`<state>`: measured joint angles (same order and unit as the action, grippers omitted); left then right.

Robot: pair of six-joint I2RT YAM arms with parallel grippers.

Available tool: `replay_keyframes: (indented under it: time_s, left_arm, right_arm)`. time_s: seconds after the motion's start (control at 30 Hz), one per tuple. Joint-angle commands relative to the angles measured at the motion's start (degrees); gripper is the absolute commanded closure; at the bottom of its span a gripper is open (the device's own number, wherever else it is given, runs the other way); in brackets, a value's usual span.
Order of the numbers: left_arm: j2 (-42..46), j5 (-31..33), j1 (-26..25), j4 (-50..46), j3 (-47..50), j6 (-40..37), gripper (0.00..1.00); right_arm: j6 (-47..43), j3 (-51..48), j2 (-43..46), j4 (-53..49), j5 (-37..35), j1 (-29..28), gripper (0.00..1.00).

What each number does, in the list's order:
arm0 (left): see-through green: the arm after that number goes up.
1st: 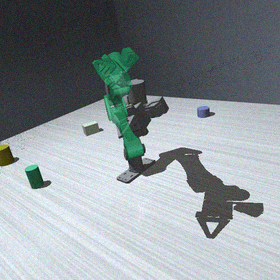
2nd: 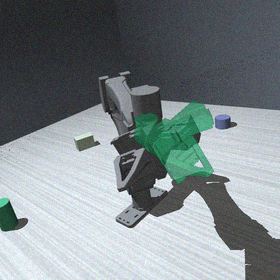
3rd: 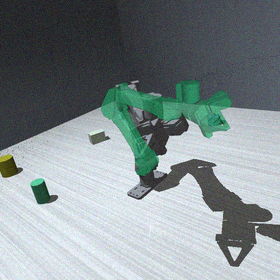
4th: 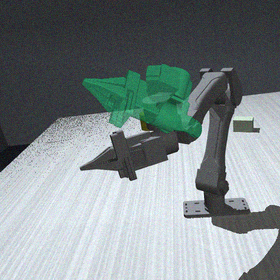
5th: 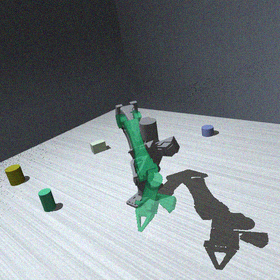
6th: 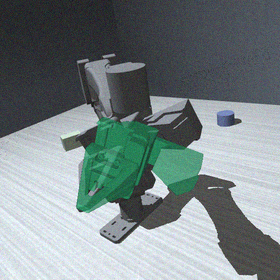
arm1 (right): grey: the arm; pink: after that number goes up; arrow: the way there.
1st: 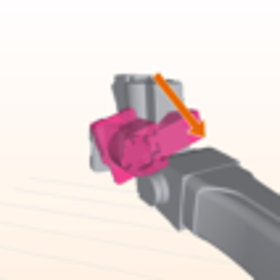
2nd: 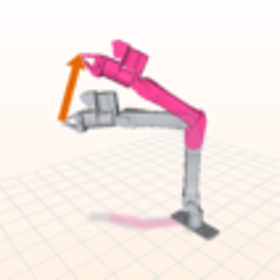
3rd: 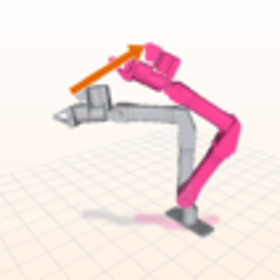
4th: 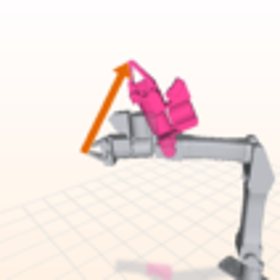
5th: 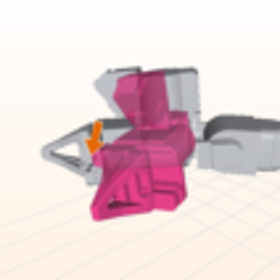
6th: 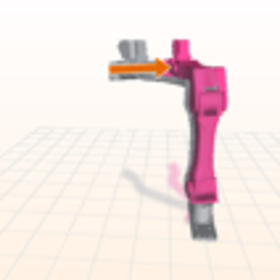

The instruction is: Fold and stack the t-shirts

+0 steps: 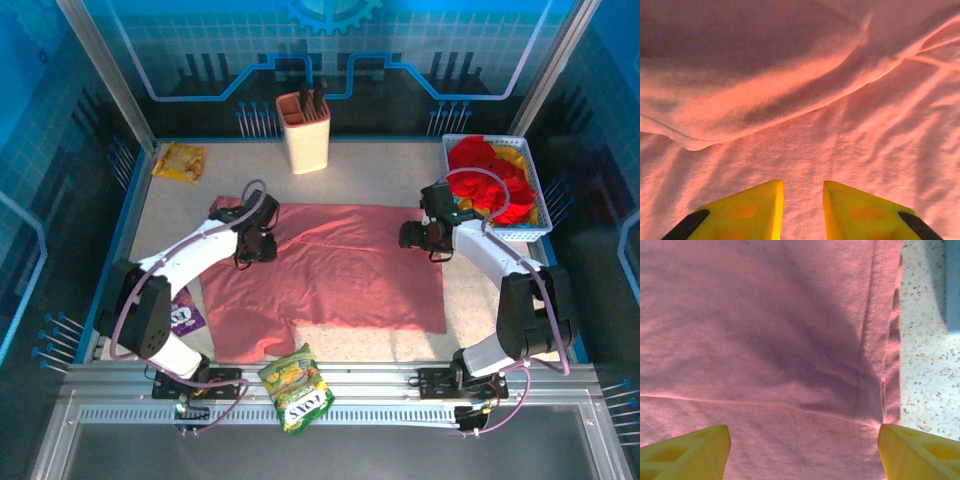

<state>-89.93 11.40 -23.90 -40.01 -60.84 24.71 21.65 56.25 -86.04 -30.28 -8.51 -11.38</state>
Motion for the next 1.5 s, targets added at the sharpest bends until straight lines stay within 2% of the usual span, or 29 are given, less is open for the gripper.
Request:
replay_keyframes:
  time_s: [0.0,0.2,0.47,0.67,0.9,1.03,1.13,1.47]
  left_arm:
    - [-3.02,7.17,-1.75,0.27,0.98,-1.72,0.67]
    - [-8.22,16.03,-1.75,1.65,0.17,-2.56,0.65]
    - [-13.93,18.50,-1.80,2.63,-2.41,-2.76,0.65]
    - [-14.96,20.06,-1.82,1.61,-4.04,-1.54,0.67]
    - [-16.57,22.04,-1.73,0.42,-6.06,-1.40,0.76]
    - [-17.45,23.11,-1.68,-0.32,-7.76,-1.87,0.86]
    - [-18.36,23.74,-1.67,-1.63,-9.97,-4.05,0.99]
    - [-22.74,24.13,1.05,-5.16,-20.27,-13.87,1.00]
  right_arm:
    - [1.24,0.91,0.04,-1.10,0.60,-1.08,0.22]
    - [1.29,0.26,0.43,-0.54,1.41,-1.41,0.22]
    - [0.71,-0.31,0.96,-0.33,1.73,-1.43,0.22]
    - [0.56,-0.30,0.98,-0.44,1.77,-1.45,0.22]
    - [0.22,0.18,0.51,-0.39,2.48,-1.40,0.23]
    - [0.04,0.18,0.39,-0.52,2.48,-1.39,0.23]
    - [-0.03,0.15,0.35,-0.79,2.49,-1.43,0.23]
    - [-0.09,0.05,-0.18,-0.74,2.70,-1.44,0.23]
